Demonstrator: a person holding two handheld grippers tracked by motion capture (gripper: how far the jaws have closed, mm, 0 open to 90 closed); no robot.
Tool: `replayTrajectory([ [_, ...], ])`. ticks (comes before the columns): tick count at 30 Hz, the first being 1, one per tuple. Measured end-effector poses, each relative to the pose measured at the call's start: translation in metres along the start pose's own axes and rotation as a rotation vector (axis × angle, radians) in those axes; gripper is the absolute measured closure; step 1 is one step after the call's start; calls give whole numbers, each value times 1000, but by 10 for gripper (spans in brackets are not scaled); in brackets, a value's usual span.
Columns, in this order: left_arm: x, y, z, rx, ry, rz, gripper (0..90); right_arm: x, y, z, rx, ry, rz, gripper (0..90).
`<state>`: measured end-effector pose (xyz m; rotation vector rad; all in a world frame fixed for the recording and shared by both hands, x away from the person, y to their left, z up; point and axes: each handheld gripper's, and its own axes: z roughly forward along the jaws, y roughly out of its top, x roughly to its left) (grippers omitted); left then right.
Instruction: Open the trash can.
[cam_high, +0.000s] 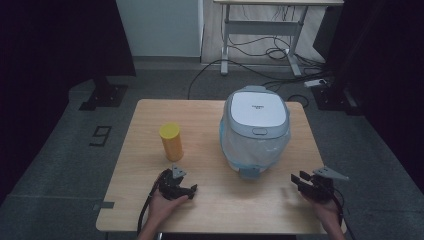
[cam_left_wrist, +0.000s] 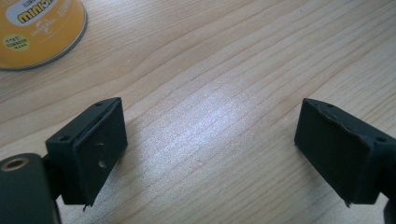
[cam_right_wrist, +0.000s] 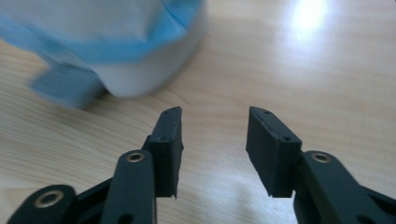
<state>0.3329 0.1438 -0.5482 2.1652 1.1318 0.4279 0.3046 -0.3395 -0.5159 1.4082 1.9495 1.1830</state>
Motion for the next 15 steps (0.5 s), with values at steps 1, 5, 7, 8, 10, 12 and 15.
replayTrajectory([
  [1,0,0,0,0,0,0,90,3,6,-7,-30,25,-2,592],
  [5,0,0,0,0,0,0,90,7,19,-21,-82,64,15,634],
  [7,0,0,0,0,0,0,90,9,25,-26,-106,86,24,658],
  [8,0,0,0,0,0,0,90,11,31,-30,-121,100,29,672],
  [10,0,0,0,0,0,0,90,13,34,-32,-129,109,29,683],
  [12,0,0,0,0,0,0,90,20,51,-40,-158,144,23,714],
  [15,0,0,0,0,0,0,90,28,69,-48,-180,177,3,763],
])
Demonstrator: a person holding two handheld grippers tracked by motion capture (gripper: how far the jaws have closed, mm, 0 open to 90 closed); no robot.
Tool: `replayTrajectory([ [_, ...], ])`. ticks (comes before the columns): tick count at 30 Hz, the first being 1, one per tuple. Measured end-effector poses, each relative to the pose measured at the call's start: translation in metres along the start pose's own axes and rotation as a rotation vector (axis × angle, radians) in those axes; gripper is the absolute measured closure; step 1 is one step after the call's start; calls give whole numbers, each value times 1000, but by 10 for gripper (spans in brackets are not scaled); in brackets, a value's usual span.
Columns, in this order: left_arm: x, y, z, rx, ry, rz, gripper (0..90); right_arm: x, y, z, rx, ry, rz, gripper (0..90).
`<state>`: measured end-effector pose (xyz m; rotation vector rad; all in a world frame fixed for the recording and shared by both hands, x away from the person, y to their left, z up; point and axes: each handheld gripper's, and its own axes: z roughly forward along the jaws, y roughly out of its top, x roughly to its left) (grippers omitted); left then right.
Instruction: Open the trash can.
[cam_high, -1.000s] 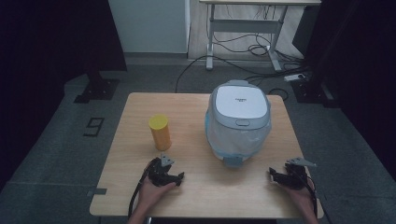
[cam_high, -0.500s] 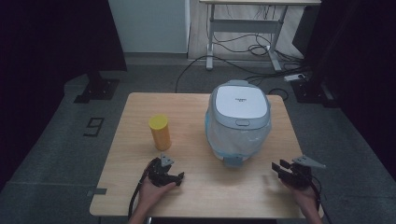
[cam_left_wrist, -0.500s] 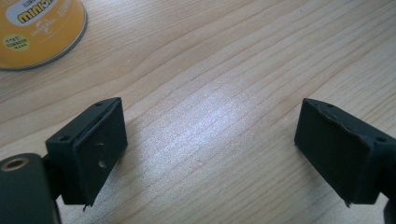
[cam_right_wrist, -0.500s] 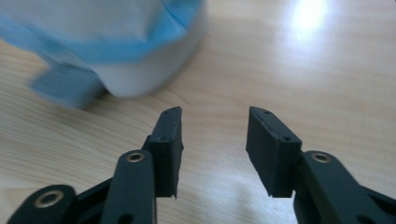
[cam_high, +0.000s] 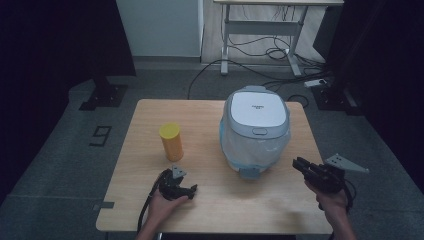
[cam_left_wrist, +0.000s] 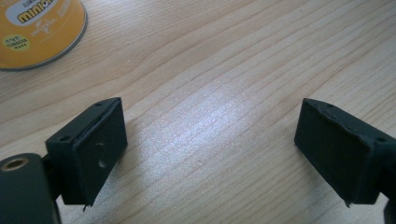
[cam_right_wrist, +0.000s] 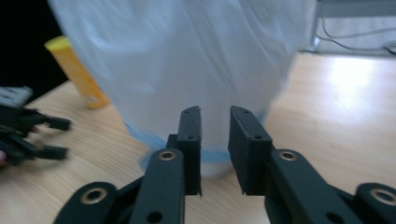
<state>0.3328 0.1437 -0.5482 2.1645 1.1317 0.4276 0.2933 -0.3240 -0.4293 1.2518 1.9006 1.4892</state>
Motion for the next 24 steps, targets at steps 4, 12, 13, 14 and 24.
replayTrajectory([
  [4,0,0,0,1,0,0,90,13,22,-3,-26,47,-16,831],
  [12,0,0,0,2,0,0,90,32,57,-1,-42,116,-45,891],
  [13,0,0,0,1,0,0,90,34,61,1,-44,120,-49,891],
  [14,0,0,0,2,0,0,90,36,64,2,-44,123,-54,891],
  [24,0,0,0,2,0,1,90,50,85,21,-57,179,-58,892],
])
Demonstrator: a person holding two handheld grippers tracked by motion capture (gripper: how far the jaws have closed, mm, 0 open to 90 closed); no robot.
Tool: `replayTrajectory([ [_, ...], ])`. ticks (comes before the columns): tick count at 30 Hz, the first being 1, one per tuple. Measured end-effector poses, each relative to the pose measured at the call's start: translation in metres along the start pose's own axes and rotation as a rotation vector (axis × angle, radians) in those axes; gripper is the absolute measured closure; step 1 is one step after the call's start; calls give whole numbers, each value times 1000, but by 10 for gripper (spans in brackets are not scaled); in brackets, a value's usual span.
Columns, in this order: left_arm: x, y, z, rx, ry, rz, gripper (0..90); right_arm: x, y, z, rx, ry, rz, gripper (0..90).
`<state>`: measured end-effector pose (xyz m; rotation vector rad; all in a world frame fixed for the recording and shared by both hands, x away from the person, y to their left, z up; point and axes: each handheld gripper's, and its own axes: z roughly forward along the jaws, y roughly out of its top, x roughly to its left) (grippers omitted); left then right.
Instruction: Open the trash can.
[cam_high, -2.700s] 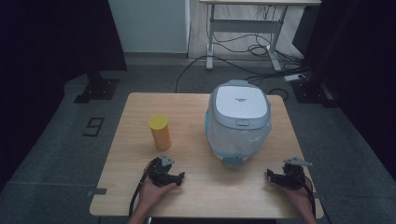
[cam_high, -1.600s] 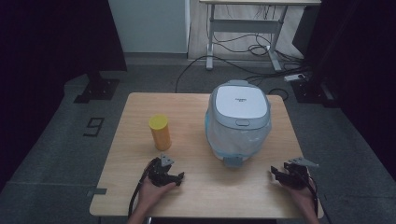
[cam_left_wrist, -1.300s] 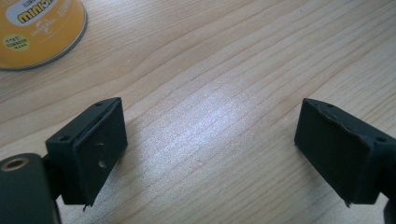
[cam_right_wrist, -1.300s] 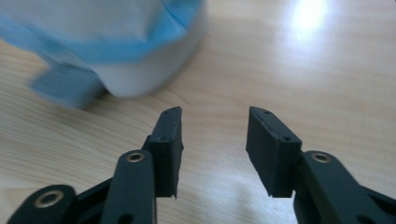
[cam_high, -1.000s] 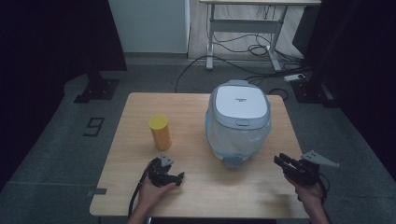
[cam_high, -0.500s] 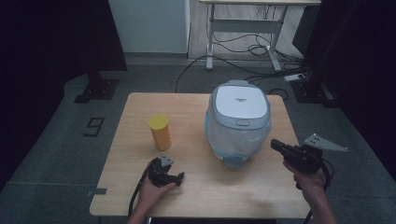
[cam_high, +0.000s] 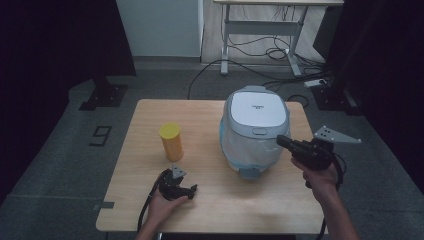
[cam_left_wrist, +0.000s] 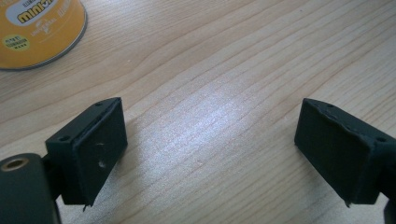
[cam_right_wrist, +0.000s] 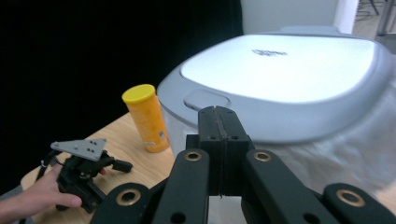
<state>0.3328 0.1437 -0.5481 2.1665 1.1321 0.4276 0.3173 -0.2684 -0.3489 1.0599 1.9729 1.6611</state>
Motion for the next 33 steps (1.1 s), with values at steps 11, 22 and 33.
replayTrajectory([
  [11,0,0,0,0,0,0,90,6,18,27,25,16,-19,892],
  [22,0,0,0,0,0,0,90,3,22,48,60,17,-15,892],
  [33,0,0,0,1,0,0,90,-3,16,52,61,37,10,895],
])
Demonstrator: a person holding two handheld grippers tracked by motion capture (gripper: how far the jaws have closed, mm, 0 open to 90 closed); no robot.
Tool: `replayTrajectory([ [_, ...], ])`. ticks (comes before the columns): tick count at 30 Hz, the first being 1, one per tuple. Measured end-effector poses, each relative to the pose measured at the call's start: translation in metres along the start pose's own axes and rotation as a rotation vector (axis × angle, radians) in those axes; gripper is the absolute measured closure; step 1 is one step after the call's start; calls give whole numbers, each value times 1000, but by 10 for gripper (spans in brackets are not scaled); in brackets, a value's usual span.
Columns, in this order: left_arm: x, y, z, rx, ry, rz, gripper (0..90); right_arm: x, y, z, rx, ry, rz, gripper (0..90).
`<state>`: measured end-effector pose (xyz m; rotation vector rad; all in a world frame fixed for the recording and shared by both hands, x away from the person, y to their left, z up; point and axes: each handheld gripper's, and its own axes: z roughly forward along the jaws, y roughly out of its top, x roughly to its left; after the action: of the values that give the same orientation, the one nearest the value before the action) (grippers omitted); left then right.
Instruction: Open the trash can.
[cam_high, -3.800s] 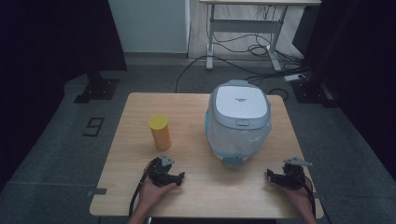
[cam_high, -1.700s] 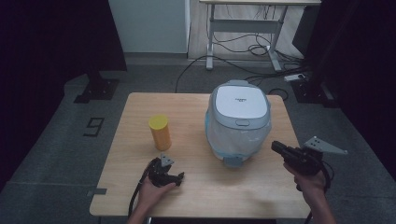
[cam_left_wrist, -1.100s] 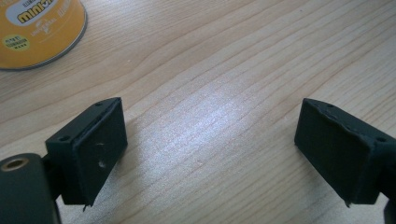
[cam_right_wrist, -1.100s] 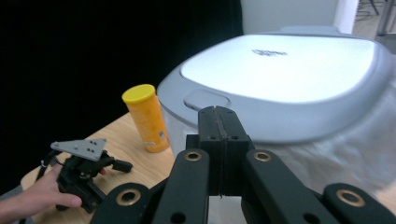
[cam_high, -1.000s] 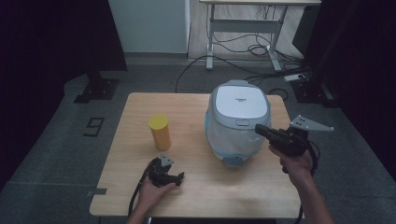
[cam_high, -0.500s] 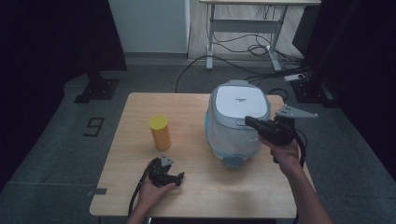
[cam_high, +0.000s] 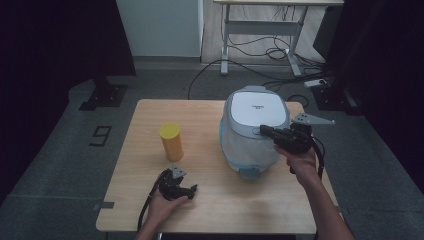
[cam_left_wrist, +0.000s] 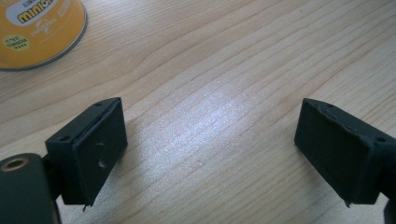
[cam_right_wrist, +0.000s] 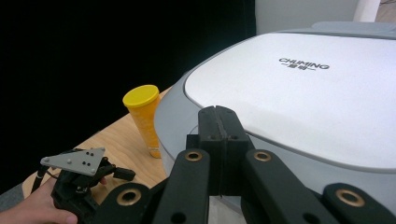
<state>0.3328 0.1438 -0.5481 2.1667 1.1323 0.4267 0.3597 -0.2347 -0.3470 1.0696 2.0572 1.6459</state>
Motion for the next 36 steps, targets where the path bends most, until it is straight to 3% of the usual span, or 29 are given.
replayTrajectory([
  [16,-1,0,0,0,1,1,90,2,-1,-2,7,-10,-26,896],
  [19,-1,0,0,0,1,1,89,4,-1,-6,9,-36,-51,894],
  [25,0,0,0,0,1,1,90,9,-3,-22,-30,-41,-77,893],
  [29,0,0,0,0,1,1,89,9,-17,-38,-57,-47,-72,875],
  [32,-1,0,0,0,1,1,89,9,-32,-45,-47,-74,-86,870],
  [36,-1,0,0,0,1,1,89,6,-53,-51,-43,-75,-75,820],
])
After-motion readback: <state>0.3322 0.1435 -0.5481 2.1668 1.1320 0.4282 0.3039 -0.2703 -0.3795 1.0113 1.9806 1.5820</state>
